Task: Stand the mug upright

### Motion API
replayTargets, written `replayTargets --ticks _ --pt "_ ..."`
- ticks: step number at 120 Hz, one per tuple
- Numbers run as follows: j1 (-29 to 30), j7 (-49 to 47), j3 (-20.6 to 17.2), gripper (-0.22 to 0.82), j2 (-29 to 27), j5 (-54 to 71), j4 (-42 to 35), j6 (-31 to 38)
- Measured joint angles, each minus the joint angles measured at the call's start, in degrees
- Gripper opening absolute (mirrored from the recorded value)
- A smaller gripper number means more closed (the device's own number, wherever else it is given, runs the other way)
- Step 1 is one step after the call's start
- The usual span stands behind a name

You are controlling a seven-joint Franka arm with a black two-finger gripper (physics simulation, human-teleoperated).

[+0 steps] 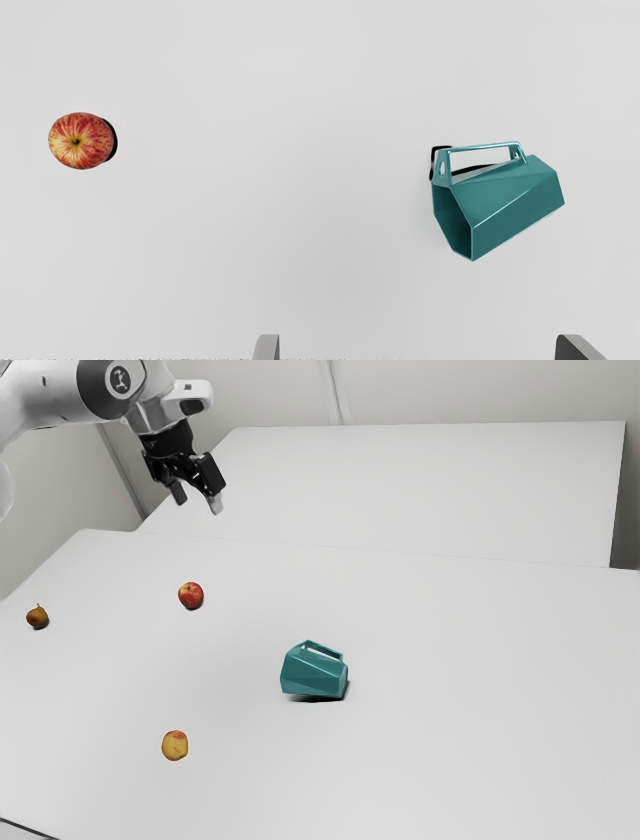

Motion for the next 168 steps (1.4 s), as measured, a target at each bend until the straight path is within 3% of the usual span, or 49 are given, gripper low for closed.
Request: replayTargets --ticks 44,85,128,150,168 --pt "0.0 -3.0 0.0 0.6 -0.8 -0.1 -1.2 -0.3" --pt "0.7 -1.9 2.9 0.6 -2.5 -18.4 -15.1 2.2" --pt "0.8 3.9 4.1 0.6 -1.1 -30.4 -30.4 13.0" --pt "0.7 6.2 4.1 0.6 -0.1 -36.7 -36.1 21.9" --pt "0.7 9.4 4.0 0.6 2.7 -42.9 -37.4 25.2"
